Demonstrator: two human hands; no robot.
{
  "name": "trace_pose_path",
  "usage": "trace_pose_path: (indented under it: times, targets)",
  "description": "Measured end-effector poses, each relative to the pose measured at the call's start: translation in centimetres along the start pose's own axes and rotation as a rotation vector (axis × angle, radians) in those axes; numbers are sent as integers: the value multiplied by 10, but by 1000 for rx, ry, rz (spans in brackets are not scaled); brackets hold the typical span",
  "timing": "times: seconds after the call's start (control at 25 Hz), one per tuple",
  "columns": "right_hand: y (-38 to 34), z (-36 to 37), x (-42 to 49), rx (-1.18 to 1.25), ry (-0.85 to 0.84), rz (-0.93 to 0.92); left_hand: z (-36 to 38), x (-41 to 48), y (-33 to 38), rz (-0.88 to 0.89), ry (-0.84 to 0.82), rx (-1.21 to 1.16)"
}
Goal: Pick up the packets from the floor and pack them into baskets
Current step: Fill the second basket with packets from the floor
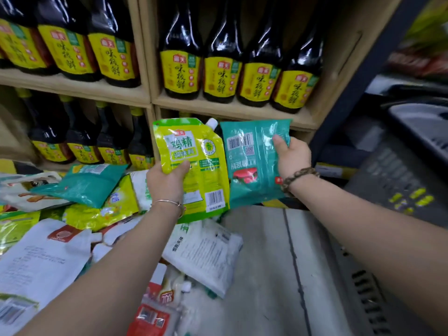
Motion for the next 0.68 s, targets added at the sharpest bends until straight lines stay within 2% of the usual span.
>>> trace_pose_path:
  times: [0.08, 0.2, 0.4, 0.68]
  targets:
    - [-16, -17, 4, 10, 53, -12, 18, -2, 10, 42, -4, -1]
    - [-37, -33, 7, 137, 7, 28, 34, -8, 27, 114, -4, -11]
    - [-61, -79, -4, 257, -42, 42, 58, -18, 47, 129, -42, -61]
    - [-104, -180, 0, 386, -75, -86, 118, -44, 121, 356, -220, -50]
Point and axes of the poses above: each hand's wrist, its own x-axis towards the middle knuckle, its own z-axis out of the palm, y = z × x, the point moved 6 cm from there along x, towards the middle knuckle, and after that the axes turned 8 degrees about z, right-handed, at the moved point
